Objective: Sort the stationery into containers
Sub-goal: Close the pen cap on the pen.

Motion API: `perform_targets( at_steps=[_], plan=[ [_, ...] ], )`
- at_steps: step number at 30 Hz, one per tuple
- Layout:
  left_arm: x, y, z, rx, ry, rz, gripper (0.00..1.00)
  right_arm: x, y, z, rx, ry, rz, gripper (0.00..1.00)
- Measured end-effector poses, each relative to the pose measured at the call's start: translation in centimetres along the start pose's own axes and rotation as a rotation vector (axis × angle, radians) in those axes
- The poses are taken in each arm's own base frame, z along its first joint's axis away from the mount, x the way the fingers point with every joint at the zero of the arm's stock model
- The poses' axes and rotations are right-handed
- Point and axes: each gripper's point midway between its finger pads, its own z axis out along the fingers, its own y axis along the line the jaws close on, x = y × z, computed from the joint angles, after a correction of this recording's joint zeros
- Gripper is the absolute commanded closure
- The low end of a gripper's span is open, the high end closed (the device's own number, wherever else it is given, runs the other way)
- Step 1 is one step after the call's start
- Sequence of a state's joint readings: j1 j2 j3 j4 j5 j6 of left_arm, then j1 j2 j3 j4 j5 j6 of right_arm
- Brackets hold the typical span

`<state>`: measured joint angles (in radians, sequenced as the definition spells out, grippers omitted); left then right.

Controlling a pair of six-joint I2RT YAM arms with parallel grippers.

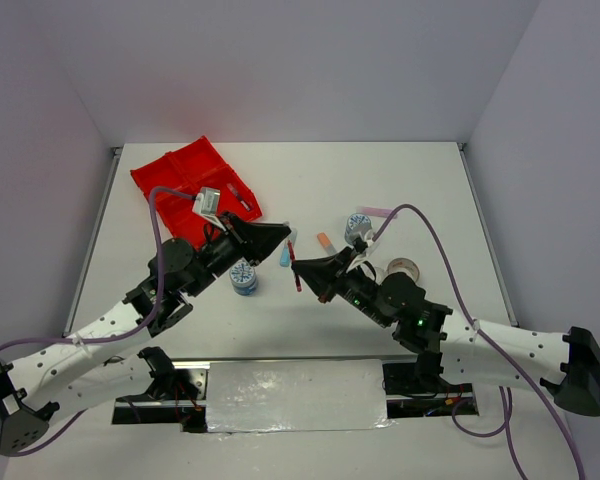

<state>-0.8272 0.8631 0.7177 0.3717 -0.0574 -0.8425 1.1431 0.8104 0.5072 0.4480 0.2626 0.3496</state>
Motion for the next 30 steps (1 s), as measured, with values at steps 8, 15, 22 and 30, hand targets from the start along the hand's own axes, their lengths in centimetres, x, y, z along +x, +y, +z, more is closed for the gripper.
perform_targets(
  at_steps=[8,15,22,30],
  plan=[
    [-0.03,0.02,0.11,0.001,-0.003,-0.003,1.00,-0.08,-0.02,0.29,0.013,0.003,-0.002,1.00],
    [-0.04,0.01,0.12,0.001,-0.003,-0.004,1.00,-0.16,-0.16,0.33,0.022,0.000,-0.005,1.00],
    [-0.19,-0.16,0.14,0.004,-0.009,-0.025,1.00,-0.62,-0.18,0.42,0.029,-0.021,0.001,1.00],
    [-0.51,-0.24,0.18,0.008,-0.020,-0.027,1.00,-0.88,0.00,0.96,0.029,-0.032,0.004,1.00]
  ],
)
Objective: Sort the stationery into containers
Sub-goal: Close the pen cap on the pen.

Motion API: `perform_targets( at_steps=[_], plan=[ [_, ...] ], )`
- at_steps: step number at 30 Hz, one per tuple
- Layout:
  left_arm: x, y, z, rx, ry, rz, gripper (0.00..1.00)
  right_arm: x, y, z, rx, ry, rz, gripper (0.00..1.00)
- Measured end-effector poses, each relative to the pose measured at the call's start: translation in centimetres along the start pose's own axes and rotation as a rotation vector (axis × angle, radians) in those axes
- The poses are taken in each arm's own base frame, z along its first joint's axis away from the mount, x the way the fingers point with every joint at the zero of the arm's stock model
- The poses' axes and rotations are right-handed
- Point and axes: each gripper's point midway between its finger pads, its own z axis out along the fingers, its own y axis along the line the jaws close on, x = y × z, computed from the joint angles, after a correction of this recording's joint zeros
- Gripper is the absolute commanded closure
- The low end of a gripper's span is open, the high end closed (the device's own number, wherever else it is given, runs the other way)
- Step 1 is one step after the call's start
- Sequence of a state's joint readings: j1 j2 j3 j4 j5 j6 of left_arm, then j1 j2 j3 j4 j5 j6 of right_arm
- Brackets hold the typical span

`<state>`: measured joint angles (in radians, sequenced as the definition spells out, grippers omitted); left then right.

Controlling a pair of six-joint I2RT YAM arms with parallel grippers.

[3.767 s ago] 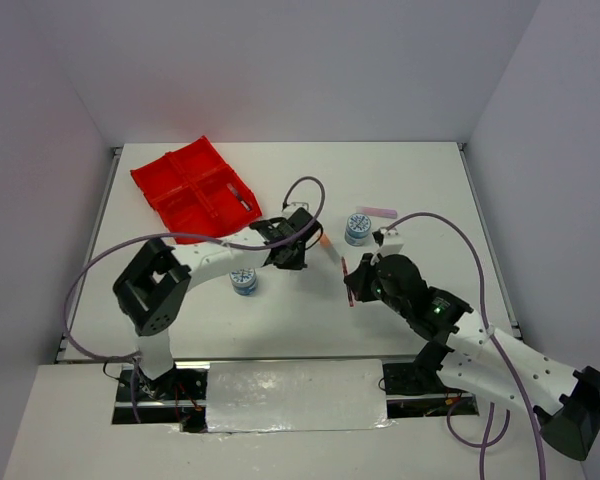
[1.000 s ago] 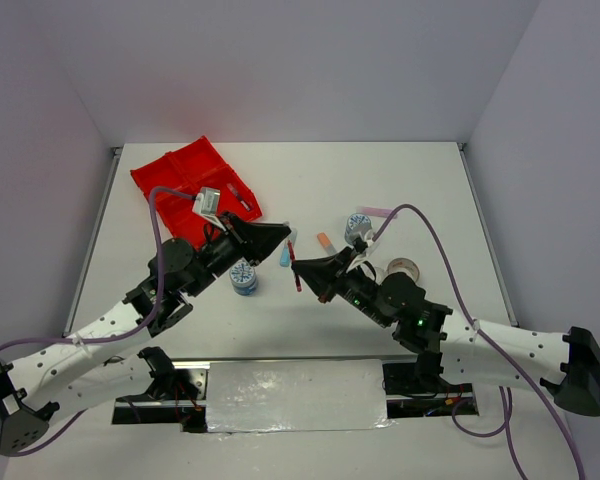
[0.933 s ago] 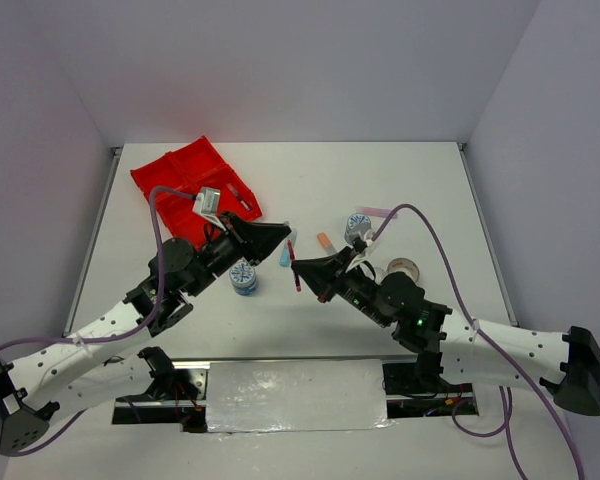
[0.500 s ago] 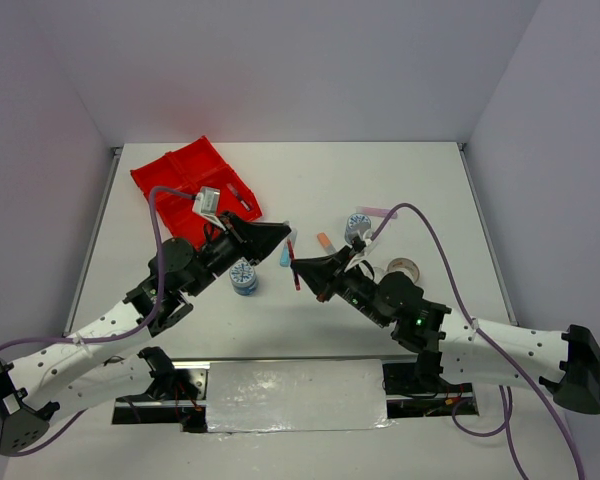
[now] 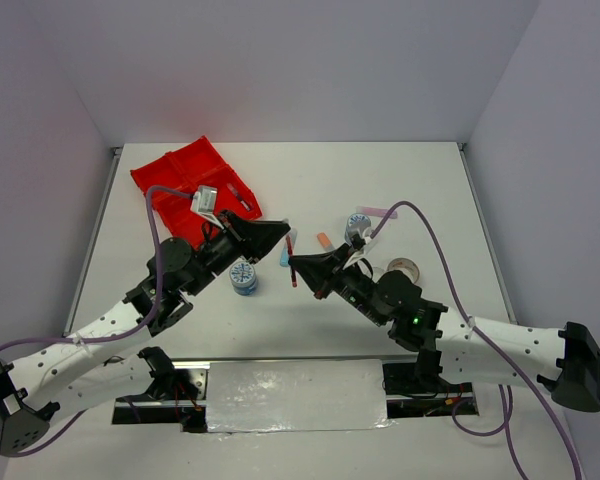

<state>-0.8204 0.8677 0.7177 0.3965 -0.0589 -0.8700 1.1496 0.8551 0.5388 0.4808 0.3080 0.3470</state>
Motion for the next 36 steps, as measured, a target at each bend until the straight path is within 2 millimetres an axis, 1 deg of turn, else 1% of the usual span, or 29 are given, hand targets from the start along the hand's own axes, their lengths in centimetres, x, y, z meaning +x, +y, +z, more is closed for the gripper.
perform_targets(
  at_steps=[5,10,20,21,22,23,24,25,26,29,32,33,34,36],
  plan=[
    [0.0,0.0,0.0,0.002,-0.002,-0.001,1.00,-0.1,0.0,0.0,-0.002,-0.005,-0.008,1.00],
    [0.0,0.1,0.1,-0.011,0.009,0.001,1.00,-0.1,-0.2,0.1,-0.001,-0.005,-0.055,1.00],
    [-0.8,-0.6,0.5,-0.022,0.014,0.004,0.99,-1.4,0.0,0.3,-0.014,-0.057,-0.123,1.00],
    [-0.8,-0.6,0.5,-0.023,0.014,0.004,0.97,-1.4,-0.1,0.3,-0.012,-0.059,-0.127,1.00],
    [-0.7,-0.5,0.6,-0.025,0.015,0.005,0.93,-1.4,-0.2,0.3,-0.008,-0.059,-0.129,1.00],
    [-0.7,-0.5,0.7,-0.026,0.015,0.005,0.93,-1.3,-0.2,0.3,-0.006,-0.058,-0.133,1.00],
    [-0.6,-0.4,0.7,-0.028,0.016,0.007,0.86,-1.3,-0.3,0.4,-0.001,-0.057,-0.134,1.00],
    [-0.6,-0.3,0.8,-0.029,0.017,0.008,0.83,-1.3,-0.4,0.4,0.002,-0.056,-0.136,1.00],
    [-0.6,-0.3,0.8,-0.030,0.017,0.009,0.82,-1.2,-0.4,0.4,0.004,-0.056,-0.137,1.00],
    [-0.6,-0.3,0.8,-0.028,0.017,0.027,0.82,-1.2,-0.4,0.4,0.003,-0.055,-0.138,1.00],
    [-0.7,-0.5,0.8,-0.020,0.023,0.048,0.76,-1.2,-0.3,0.4,-0.002,-0.055,-0.138,1.00],
    [-0.7,-0.7,0.8,-0.014,0.025,0.059,0.70,-1.3,-0.2,0.4,-0.006,-0.056,-0.138,1.00],
    [-0.7,-0.7,0.8,-0.009,0.026,0.065,0.67,-1.2,-0.2,0.4,-0.008,-0.056,-0.138,1.00],
    [-0.7,-0.8,0.7,-0.002,0.030,0.084,0.65,-1.2,-0.2,0.4,-0.011,-0.055,-0.138,1.00]
  ],
)
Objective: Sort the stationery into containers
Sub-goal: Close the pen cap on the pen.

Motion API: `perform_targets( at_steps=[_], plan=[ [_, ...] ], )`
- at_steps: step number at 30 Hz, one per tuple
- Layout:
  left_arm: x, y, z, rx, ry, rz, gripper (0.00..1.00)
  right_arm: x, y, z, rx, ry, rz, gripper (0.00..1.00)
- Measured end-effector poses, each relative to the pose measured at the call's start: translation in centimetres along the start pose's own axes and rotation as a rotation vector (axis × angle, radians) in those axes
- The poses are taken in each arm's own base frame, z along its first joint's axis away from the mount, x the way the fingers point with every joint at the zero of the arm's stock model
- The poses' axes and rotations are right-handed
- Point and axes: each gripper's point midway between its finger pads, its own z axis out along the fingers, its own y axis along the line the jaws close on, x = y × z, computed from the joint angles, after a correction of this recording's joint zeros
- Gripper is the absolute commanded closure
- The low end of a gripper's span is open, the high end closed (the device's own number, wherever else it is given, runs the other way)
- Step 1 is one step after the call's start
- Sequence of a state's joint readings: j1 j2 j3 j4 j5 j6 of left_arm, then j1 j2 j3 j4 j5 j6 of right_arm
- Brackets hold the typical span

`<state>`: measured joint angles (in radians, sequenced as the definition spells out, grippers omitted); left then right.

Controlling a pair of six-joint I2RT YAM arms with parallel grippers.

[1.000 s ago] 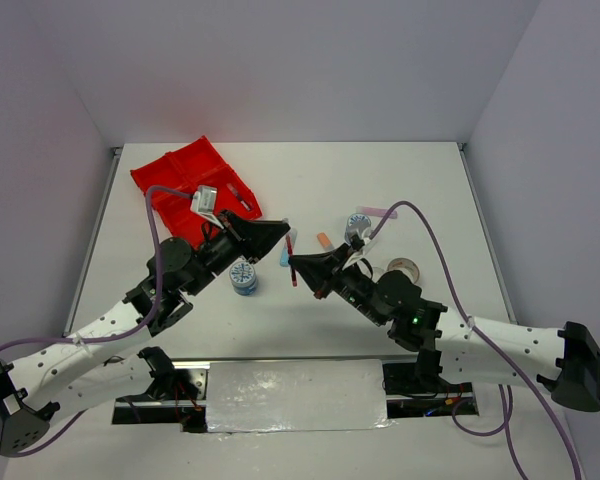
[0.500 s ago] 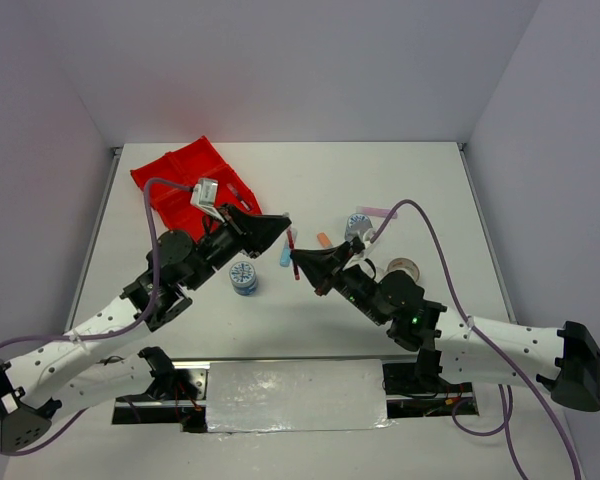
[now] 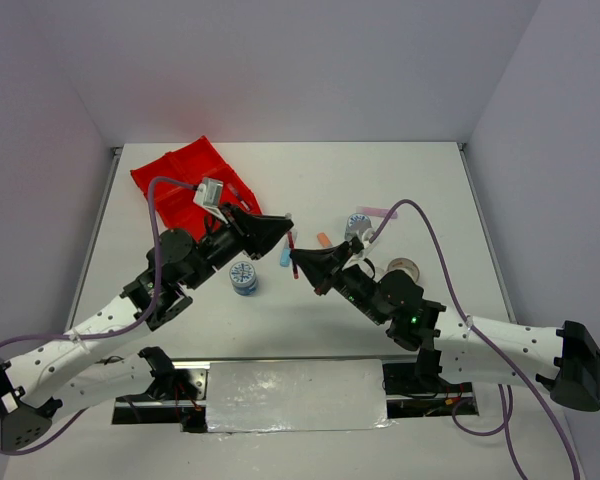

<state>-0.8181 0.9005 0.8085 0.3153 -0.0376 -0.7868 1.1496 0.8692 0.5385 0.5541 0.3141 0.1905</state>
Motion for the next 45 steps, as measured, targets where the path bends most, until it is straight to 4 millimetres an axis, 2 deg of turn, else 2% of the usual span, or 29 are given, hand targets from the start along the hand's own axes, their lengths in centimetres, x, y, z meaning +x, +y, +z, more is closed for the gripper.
perform_targets(
  at_steps=[6,16,23,26,30,31,34,40,45],
  plan=[
    [1.2,0.1,-0.4,0.008,0.056,0.030,0.56,-0.9,0.4,0.2,-0.018,-0.029,0.004,1.00],
    [0.9,-0.1,-1.0,0.018,0.056,0.072,0.62,-1.5,0.7,0.3,-0.025,-0.041,0.008,1.00],
    [1.0,-0.2,-1.0,0.026,0.058,0.082,0.54,-1.6,0.9,0.4,-0.034,-0.041,0.008,1.00],
    [1.1,-0.4,-1.0,0.034,0.064,0.084,0.54,-1.9,1.1,0.5,-0.039,-0.047,0.010,1.00],
    [1.2,-0.4,-1.0,0.043,0.072,0.099,0.64,-1.9,1.1,0.5,-0.042,-0.048,0.010,1.00],
    [1.3,-0.4,-0.9,0.045,0.072,0.101,0.70,-1.9,1.1,0.5,-0.041,-0.047,0.009,1.00],
    [1.3,-0.5,-1.0,0.053,0.075,0.105,0.74,-1.9,1.1,0.5,-0.041,-0.047,0.009,1.00],
    [1.4,-0.8,-1.0,0.070,0.080,0.124,0.98,-2.0,1.1,0.5,-0.042,-0.050,0.010,1.00],
    [1.4,-0.9,-1.0,0.081,0.080,0.141,1.00,-2.0,1.2,0.5,-0.045,-0.051,0.011,1.00]
  ],
)
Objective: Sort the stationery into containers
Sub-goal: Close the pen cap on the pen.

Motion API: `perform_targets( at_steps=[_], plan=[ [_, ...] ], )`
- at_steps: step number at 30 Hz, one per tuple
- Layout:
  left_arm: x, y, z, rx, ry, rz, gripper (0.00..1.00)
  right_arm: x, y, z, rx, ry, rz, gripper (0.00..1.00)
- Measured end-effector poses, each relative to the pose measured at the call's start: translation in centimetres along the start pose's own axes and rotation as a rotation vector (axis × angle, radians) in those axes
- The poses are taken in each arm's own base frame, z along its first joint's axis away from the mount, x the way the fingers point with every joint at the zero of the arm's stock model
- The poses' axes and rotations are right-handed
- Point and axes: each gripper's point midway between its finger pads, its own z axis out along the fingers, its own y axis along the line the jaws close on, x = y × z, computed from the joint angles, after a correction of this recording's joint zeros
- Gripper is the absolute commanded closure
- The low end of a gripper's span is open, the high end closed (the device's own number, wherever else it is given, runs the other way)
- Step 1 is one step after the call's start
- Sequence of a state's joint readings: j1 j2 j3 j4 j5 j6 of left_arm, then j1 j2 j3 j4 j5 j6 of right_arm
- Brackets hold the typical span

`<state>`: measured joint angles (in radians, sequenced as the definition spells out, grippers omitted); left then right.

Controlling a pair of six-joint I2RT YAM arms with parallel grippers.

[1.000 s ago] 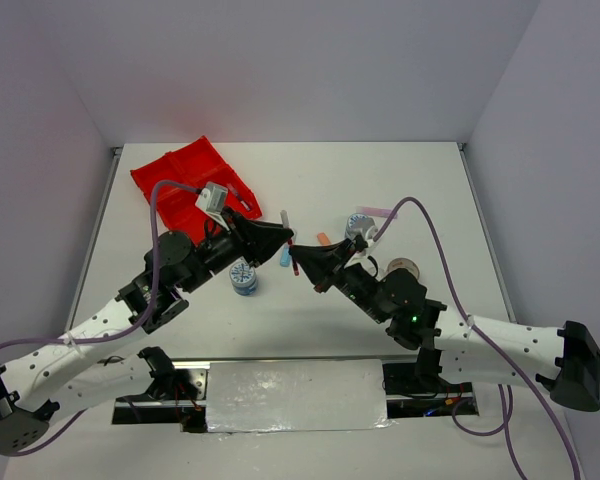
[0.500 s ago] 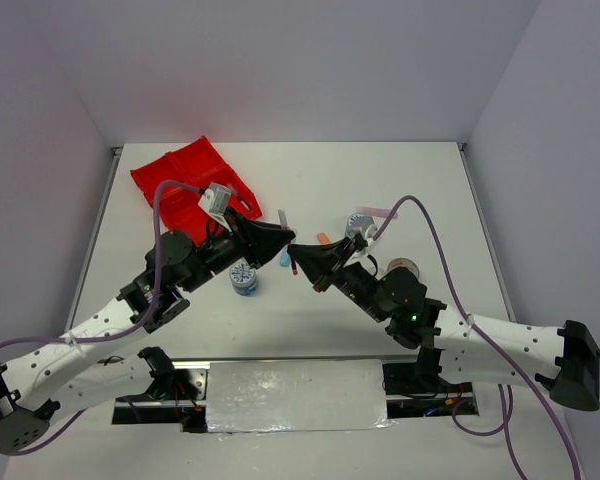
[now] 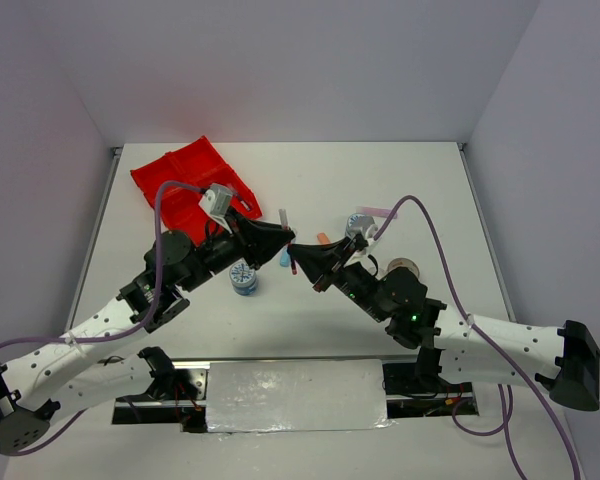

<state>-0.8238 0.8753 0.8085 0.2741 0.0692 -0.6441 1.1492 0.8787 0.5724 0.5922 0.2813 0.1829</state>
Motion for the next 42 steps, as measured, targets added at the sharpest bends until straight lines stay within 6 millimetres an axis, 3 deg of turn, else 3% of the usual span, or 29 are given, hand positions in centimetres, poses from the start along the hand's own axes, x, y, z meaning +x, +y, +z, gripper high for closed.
perform_targets(
  at_steps=[2,3,4,7,15,20,25,29,31,38,42],
  plan=[
    [0.0,-0.1,0.0,0.007,0.000,0.016,1.00,0.0,0.0,0.0,-0.003,0.001,-0.001,0.92],
    [0.0,-0.1,0.0,0.009,0.000,0.020,1.00,0.0,0.1,0.0,-0.006,0.001,-0.002,0.85],
    [0.0,-0.1,-0.1,0.015,0.002,0.034,1.00,0.0,0.1,0.0,-0.010,0.002,-0.006,0.67],
    [0.1,-0.5,-0.2,0.044,0.010,0.069,1.00,0.2,0.5,-0.1,-0.037,0.012,-0.024,0.49],
    [0.6,-2.7,-0.6,0.185,0.041,0.162,1.00,0.3,1.3,-0.1,-0.080,0.046,-0.067,0.47],
    [1.0,-4.0,-0.8,0.273,0.063,0.196,1.00,0.5,1.2,0.1,-0.087,0.069,-0.088,0.54],
    [1.1,-4.8,-1.0,0.330,0.063,0.230,1.00,0.5,2.5,0.5,-0.148,0.093,-0.099,0.89],
    [1.2,-4.8,-1.0,0.336,0.062,0.250,1.00,0.7,2.9,0.4,-0.176,0.103,-0.100,1.00],
    [1.2,-4.8,-1.0,0.335,0.063,0.252,1.00,0.8,2.9,0.4,-0.179,0.104,-0.100,1.00],
    [1.2,-4.6,-1.0,0.325,0.059,0.256,0.53,0.8,2.9,0.4,-0.178,0.106,-0.101,1.00],
    [0.9,-4.0,-0.7,0.293,0.047,0.273,0.38,0.9,2.8,0.3,-0.177,0.112,-0.101,1.00]
  ],
)
